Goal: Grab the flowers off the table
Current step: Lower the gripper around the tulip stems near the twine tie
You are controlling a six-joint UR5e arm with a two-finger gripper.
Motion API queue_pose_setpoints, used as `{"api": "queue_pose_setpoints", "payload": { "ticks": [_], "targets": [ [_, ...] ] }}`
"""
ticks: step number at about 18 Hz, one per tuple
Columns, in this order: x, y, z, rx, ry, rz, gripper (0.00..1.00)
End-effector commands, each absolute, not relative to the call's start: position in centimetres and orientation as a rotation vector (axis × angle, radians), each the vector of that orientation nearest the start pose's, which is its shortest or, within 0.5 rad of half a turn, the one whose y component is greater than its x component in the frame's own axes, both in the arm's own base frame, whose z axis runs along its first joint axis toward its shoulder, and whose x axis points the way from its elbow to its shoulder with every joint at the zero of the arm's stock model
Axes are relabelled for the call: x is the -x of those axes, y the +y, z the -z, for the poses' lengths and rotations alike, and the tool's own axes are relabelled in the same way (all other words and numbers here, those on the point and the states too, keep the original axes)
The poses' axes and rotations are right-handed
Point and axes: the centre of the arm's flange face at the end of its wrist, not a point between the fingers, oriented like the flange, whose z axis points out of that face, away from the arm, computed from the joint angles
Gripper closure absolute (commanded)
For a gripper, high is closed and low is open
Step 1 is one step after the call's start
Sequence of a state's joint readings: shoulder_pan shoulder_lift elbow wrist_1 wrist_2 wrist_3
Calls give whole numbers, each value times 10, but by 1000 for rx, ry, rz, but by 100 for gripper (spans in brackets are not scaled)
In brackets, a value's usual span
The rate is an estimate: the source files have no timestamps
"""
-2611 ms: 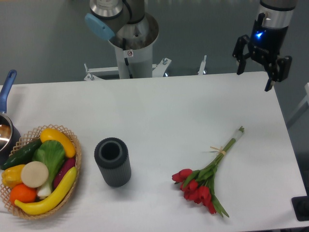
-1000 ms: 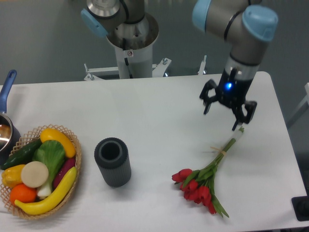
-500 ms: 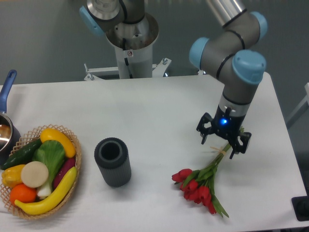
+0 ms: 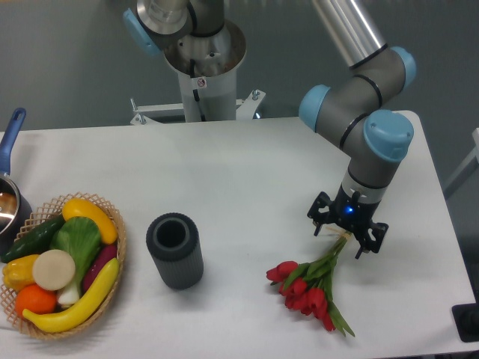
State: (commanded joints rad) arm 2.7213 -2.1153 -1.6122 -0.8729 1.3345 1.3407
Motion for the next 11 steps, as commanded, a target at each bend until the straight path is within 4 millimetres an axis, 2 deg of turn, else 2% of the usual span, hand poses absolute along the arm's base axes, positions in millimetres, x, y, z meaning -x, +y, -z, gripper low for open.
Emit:
{"api": "queue_pose_setpoints", "payload": {
  "ticks": [3, 11],
  "targets": [
    [531, 425, -216, 2899, 333, -54, 0],
    [520, 431, -203, 2931, 363, -34, 0]
  ]
}}
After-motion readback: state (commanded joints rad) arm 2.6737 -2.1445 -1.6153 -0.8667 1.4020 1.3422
